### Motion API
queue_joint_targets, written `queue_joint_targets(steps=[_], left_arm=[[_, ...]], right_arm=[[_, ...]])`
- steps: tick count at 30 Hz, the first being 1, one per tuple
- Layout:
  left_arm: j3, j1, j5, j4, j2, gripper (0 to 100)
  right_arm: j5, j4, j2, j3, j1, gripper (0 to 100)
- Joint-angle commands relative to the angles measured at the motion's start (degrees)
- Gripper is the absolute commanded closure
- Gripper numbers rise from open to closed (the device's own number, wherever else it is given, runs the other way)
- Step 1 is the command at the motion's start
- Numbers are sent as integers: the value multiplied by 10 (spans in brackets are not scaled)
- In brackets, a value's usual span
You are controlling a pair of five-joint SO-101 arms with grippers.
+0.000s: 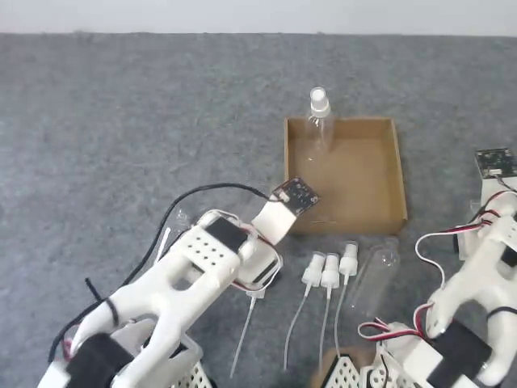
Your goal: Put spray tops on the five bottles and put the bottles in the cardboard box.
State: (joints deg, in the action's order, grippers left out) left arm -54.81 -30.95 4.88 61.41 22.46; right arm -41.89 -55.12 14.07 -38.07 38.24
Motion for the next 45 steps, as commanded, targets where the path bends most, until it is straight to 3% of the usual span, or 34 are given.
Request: queue_joint_targets(steps=[1,16,20,28,34,45], left_arm=[[-10,2,18,4,37,780],[-78,3,54,-35,37,748],[-117,3,53,-98,38,790],[-107,40,54,-97,43,879],[-67,59,67,-47,43,988],[115,60,86,143,44,988]], right_arm=[[-5,6,3,3,-4,960],[-4,5,4,3,-3,960],[-4,5,2,3,-1,960],[-4,5,2,3,-1,960],[-4,5,2,3,-1,960],[-7,5,1,3,-1,960]])
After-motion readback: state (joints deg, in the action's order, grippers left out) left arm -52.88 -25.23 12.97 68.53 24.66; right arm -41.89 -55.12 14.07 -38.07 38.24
